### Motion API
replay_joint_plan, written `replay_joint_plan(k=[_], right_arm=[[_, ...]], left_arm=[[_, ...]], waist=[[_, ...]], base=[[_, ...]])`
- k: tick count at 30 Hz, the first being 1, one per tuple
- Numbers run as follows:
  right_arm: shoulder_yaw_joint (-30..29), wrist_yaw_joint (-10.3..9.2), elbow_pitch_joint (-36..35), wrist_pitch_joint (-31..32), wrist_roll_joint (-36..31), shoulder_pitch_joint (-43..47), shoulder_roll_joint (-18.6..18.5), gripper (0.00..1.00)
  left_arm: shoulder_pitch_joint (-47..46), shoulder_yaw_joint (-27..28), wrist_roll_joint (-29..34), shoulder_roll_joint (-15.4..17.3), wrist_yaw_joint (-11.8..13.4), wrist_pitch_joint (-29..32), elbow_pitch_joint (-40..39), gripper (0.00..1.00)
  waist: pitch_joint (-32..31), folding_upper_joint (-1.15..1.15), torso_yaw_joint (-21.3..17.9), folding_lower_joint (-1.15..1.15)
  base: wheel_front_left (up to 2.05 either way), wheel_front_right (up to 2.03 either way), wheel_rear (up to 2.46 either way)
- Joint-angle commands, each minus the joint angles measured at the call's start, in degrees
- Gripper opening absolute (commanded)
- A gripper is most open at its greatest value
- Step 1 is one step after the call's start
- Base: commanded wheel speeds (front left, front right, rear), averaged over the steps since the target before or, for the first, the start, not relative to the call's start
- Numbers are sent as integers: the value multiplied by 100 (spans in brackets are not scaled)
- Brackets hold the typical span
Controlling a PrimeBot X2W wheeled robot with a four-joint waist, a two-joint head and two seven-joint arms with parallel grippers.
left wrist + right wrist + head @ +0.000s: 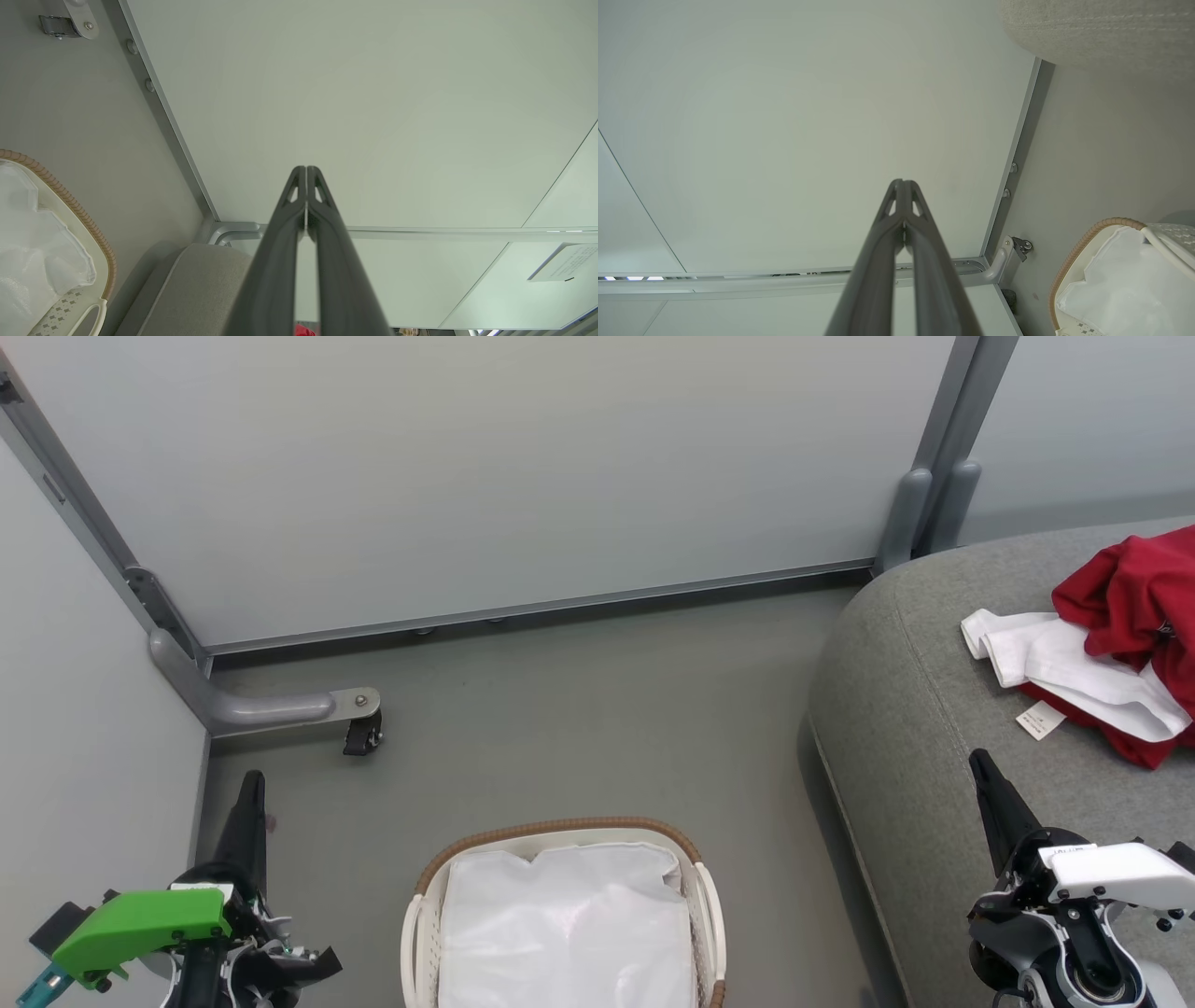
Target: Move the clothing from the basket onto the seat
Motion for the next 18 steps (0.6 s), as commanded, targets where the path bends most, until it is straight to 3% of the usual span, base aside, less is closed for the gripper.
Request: replay_joint_plan(k=[1,18], right_arm=[[-12,2,-21,17,18,59,-32,0],[-12,2,-21,17,18,60,-32,0]], left_arm=[[-61,9,-17,40,-35,18,-11,0],[-61,10,-18,40,-34,18,-11,0]], waist=[[0,0,0,0],[0,0,0,0]], base=[[0,0,0],[0,0,0]])
